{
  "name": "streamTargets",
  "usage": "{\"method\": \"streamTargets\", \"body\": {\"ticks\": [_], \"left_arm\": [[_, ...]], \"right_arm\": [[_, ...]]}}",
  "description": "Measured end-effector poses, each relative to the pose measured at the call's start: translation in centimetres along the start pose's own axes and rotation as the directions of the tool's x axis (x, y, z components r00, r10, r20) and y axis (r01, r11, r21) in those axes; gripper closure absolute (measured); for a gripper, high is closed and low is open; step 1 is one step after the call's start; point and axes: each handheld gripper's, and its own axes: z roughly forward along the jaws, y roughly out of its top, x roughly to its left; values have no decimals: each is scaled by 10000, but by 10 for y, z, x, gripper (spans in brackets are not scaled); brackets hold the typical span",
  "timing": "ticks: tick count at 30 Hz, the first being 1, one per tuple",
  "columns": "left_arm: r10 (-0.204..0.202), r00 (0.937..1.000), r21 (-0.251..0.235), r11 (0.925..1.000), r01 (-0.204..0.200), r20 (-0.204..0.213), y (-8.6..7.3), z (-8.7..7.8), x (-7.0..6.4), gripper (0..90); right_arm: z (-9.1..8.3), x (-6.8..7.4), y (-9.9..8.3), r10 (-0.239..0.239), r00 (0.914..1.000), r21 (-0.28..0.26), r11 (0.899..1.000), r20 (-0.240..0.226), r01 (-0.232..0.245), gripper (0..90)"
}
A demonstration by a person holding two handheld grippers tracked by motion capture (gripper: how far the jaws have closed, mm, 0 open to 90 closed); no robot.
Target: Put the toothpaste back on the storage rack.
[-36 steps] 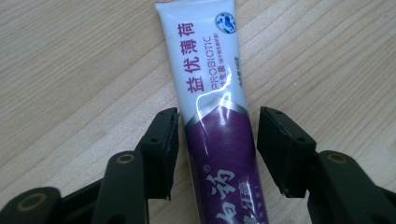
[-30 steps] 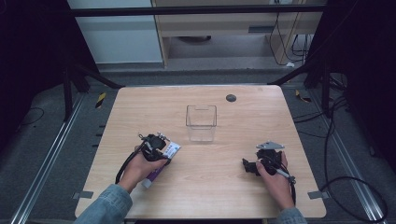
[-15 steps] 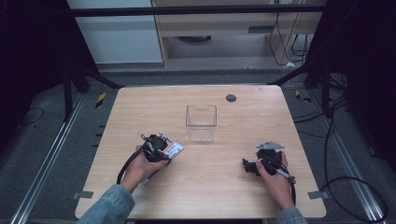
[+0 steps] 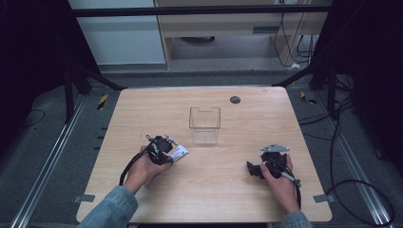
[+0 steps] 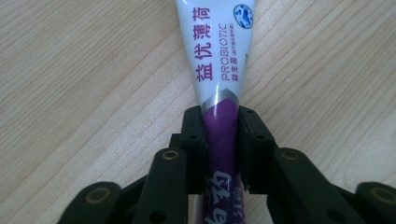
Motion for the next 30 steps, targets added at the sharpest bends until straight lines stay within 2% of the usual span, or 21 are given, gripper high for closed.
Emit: {"method": "streamTargets", "body": {"ticks": [6, 10, 17, 24, 30], "left_arm": [[-142, 9995, -206, 9997, 148, 273, -3, -2, 5, 777], [-237, 9994, -636, 9977, 252, 232, -3, -11, 5, 779], [-215, 9998, -1474, 9888, 215, 18, 5, -36, 10, 779], [-421, 9991, -2021, 9785, 412, -1, 7, -50, 16, 779], [-443, 9990, -2347, 9712, 411, -85, 10, -61, 20, 779]], "right_arm": [[0, 0, 0, 1, 10000, 1, 10000, 0, -1, 3], [0, 0, 0, 1, 10000, 0, 10000, -1, -1, 3], [0, 0, 0, 0, 10000, 1, 10000, -2, 0, 3], [0, 0, 0, -7, 10000, 0, 10000, 9, 7, 3], [0, 0, 0, -4, 10000, 1, 10000, 3, 4, 3]]}}
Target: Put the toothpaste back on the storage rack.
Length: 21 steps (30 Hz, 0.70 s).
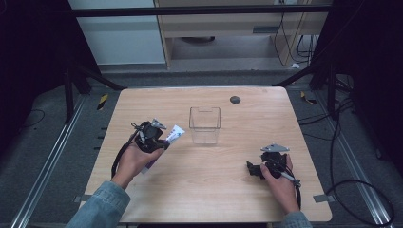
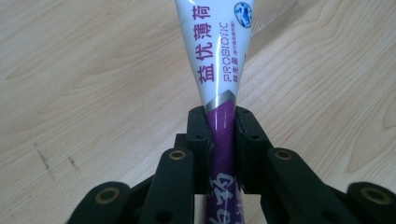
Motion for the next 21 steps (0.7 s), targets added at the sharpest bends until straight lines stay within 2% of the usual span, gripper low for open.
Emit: {"method": "streamTargets", "body": {"ticks": [12, 21], "left_arm": [[154, 9997, -597, 9981, -165, -194, 25, -20, 3, 779], [390, 9988, -802, 9959, -413, -293, 46, -31, 3, 779]], "right_arm": [[0, 0, 0, 6, 10000, 0, 10000, -2, -6, 3], [0, 0, 0, -3, 10000, 0, 10000, 6, 3, 3]]}}
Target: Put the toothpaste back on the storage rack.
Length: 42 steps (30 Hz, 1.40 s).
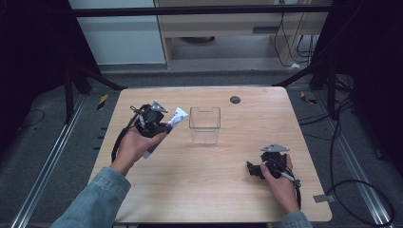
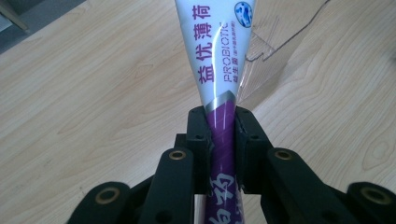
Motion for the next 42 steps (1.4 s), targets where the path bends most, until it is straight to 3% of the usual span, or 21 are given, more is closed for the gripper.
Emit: {"method": "streamTargets", "body": {"ticks": [6, 14, 42], "left_arm": [[-242, 9994, -229, 9994, 248, 240, 5, 3, 5, 779], [-231, 9996, -466, 9986, 237, 140, 14, 1, 6, 779], [550, 9985, -755, 9957, -542, 75, 68, 9, -10, 779]], "right_arm": [[0, 0, 0, 6, 10000, -1, 10000, -9, -6, 3], [0, 0, 0, -3, 10000, 3, 10000, -7, 3, 3], [0, 0, 0, 11, 10000, 1, 10000, -19, -11, 3]]}}
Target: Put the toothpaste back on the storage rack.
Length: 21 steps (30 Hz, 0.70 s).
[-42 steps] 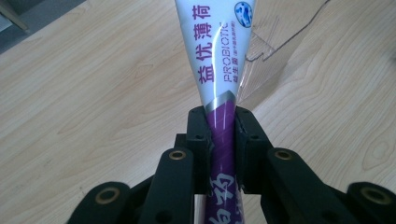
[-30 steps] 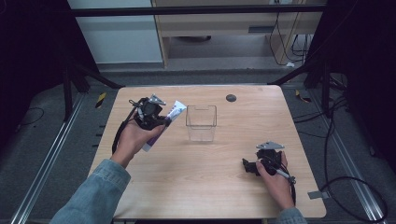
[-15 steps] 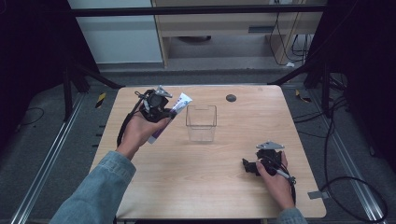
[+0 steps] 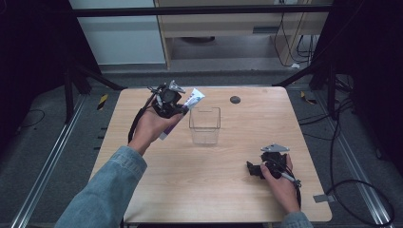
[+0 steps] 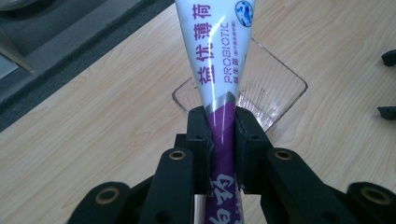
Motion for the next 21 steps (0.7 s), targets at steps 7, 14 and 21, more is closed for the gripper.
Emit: {"method": "streamTargets", "body": {"ticks": [7, 14, 21], "left_arm": [[-11, 9998, -172, 9999, 14, 177, 9, 4, -3, 779], [-26, 9998, -309, 9995, 32, 198, 16, 6, -6, 779], [204, 9996, -361, 9992, -197, 181, 28, 5, -9, 779]], "right_arm": [[0, 0, 0, -16, 10000, -2, 10000, 5, 16, 3], [0, 0, 0, -16, 10000, 4, 10000, 4, 16, 3], [0, 0, 0, -39, 10000, 9, 10000, 16, 39, 3]]}}
